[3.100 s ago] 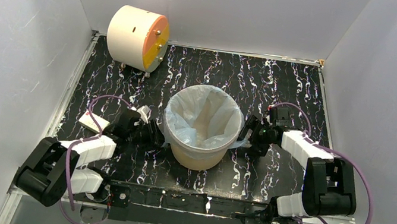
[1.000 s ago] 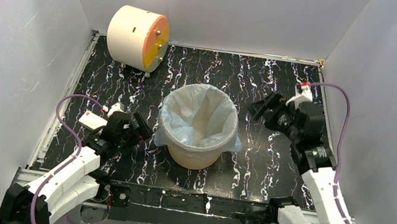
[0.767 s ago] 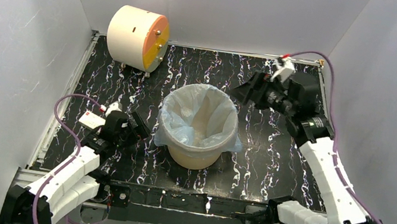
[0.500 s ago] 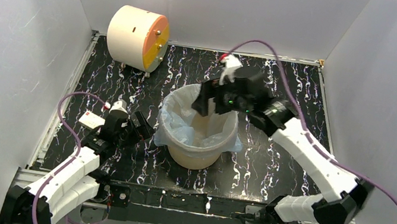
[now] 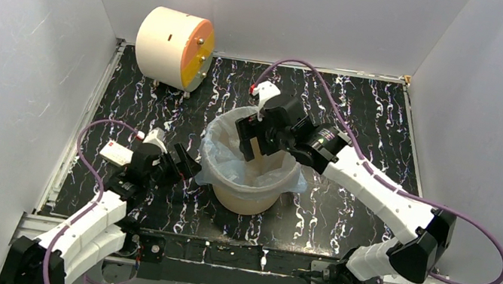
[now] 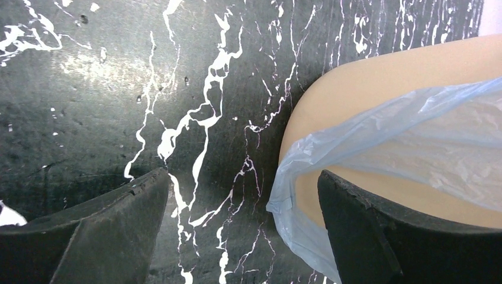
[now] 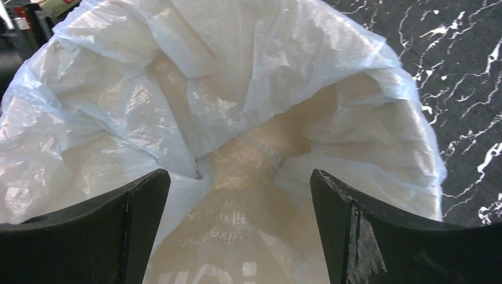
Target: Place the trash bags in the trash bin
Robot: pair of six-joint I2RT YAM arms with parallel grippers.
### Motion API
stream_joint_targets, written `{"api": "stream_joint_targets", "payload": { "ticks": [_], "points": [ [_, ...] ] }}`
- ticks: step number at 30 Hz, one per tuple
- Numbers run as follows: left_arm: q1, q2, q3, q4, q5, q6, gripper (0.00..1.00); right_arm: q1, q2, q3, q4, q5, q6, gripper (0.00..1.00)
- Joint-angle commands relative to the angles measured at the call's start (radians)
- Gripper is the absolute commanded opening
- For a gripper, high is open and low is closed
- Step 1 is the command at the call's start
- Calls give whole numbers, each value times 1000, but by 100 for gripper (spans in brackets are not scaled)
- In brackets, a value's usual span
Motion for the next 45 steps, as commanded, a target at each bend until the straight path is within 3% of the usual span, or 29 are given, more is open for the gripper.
{"api": "stream_joint_targets", "payload": {
  "ticks": [1,12,17,29,34,39,45],
  "points": [
    [5,31,-41,149,82,-9,92,2,23,11,8,-65,13,98],
    [5,140,-57,268,234,10,91,1,154,56,-120,-88,90,98],
    [5,228,-38,247,250,44,89,2,183,74,-120,-153,94,98],
    [5,281,-2,228,256,62,88,4,219,148,-198,-75,114,98],
    [5,272,1,215,247,66,88,4,181,156,-191,-77,96,98],
    [5,252,-15,235,246,46,88,5,147,64,-90,-119,93,98],
    [5,240,-12,212,237,56,88,34,211,-15,-5,-99,110,96]
  ]
}}
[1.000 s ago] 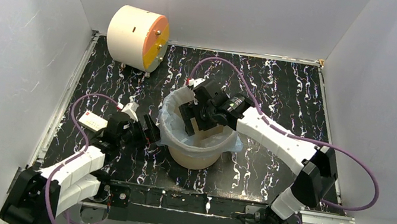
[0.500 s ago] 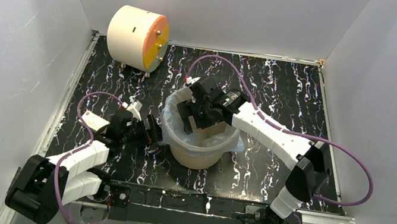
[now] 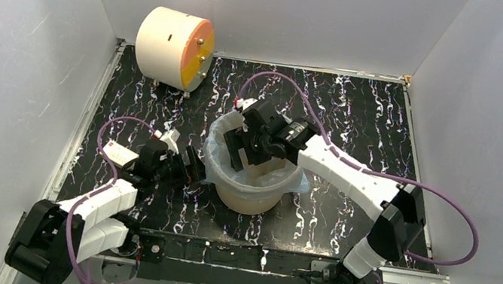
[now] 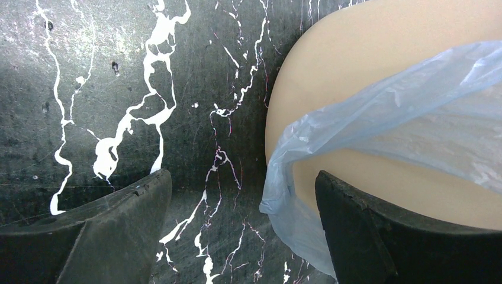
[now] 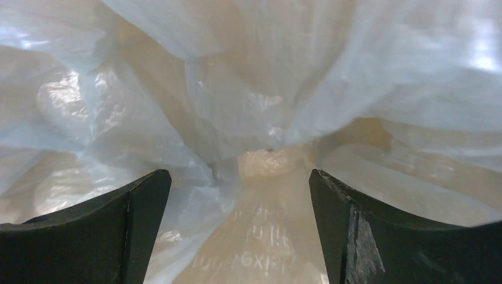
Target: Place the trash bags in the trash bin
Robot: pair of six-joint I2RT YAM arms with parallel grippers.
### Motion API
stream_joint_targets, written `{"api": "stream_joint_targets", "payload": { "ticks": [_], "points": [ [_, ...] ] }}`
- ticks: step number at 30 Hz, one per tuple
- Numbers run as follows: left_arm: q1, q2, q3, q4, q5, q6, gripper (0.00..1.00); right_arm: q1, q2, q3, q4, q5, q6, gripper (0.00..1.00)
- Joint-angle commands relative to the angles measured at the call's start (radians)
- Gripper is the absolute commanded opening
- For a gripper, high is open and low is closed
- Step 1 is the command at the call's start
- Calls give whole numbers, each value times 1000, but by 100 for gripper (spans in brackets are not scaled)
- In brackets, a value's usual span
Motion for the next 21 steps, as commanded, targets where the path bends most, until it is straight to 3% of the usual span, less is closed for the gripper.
{"api": "stream_joint_targets", "payload": {
  "ticks": [1,11,16,21],
  "points": [
    [0,-18,0,-24,-10,10,88,29,37,-61,109,29,12,95],
    [-1,-22,11,-33,-2,13,86,29,83,-260,247,117,-34,92],
    [0,-37,8,-30,4,14,83,29,133,-218,173,92,-31,94],
    [0,-28,11,-38,10,23,83,30,81,-166,136,52,-39,98]
  ]
}}
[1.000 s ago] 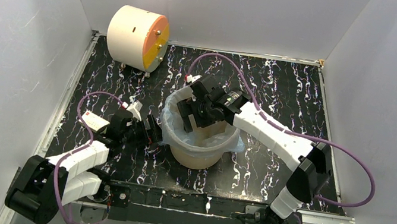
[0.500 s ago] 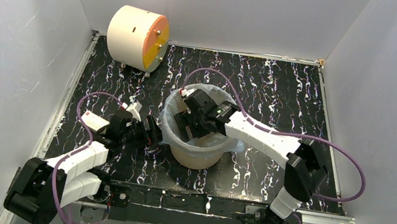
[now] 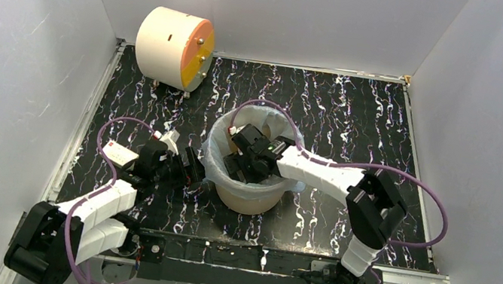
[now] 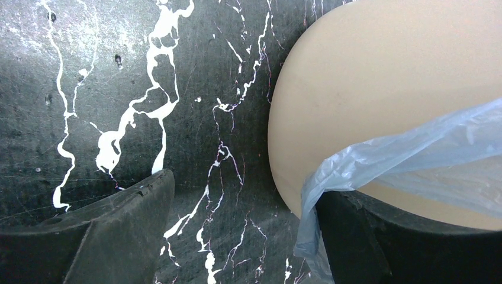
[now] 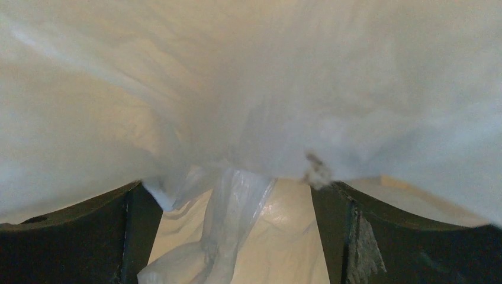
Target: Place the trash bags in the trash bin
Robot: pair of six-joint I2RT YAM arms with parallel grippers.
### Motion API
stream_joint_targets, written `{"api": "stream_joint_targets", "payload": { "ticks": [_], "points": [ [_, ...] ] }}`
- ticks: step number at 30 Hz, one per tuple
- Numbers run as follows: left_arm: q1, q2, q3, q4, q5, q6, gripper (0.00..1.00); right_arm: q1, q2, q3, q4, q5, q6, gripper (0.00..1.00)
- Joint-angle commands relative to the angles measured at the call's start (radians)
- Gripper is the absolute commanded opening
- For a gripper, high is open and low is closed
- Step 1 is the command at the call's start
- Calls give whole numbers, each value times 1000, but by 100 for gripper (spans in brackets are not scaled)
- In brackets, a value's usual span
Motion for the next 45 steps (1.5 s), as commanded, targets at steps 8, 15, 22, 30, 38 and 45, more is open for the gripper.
{"api": "stream_joint_targets", "payload": {
  "ticks": [8,15,22,30,38,45],
  "points": [
    [0,-8,26,-13,12,17,83,1,-120,58,-40,-47,-10,96],
    [0,-7,27,-15,8,16,82,1,12,53,-14,-106,15,81],
    [0,-7,20,-10,11,8,81,1,127,61,-44,-74,12,78],
    [-1,-9,34,-16,12,9,81,1,75,72,-73,-34,-2,81],
    [0,-5,49,-1,18,-2,82,0,-55,94,-101,-4,2,85],
    [-1,4,75,-19,22,16,84,1,-112,94,-83,-12,3,87]
  ]
}}
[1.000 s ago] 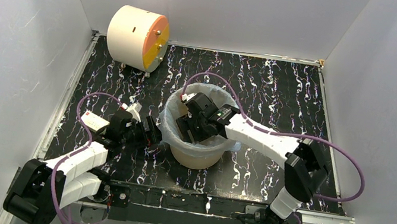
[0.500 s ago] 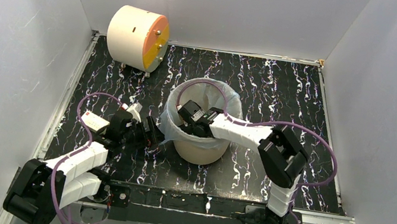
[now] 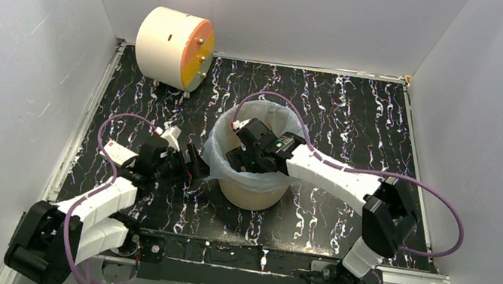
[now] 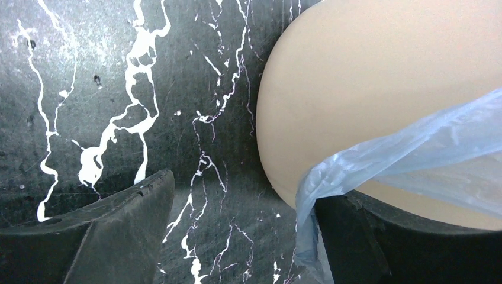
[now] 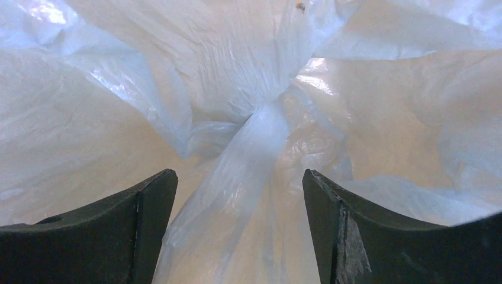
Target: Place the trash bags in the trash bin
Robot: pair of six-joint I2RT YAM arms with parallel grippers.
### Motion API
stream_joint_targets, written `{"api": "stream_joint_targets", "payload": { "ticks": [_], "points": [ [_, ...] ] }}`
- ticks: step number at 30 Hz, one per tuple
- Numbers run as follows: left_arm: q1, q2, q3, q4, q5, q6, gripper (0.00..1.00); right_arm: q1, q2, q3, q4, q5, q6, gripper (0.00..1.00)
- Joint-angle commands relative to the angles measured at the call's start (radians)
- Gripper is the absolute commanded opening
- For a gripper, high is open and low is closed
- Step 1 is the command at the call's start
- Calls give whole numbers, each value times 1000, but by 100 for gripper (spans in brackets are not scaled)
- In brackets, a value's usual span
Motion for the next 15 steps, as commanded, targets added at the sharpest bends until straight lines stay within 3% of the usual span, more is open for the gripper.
{"api": "stream_joint_targets", "payload": {
  "ticks": [1,11,15],
  "points": [
    [0,-1,45,-12,12,15,84,1,-38,49,8,12,3,87],
    [-1,15,37,-14,14,23,84,1,-13,-25,71,43,35,88],
    [-1,6,12,4,10,16,84,1,-6,17,47,59,58,89]
  ]
}}
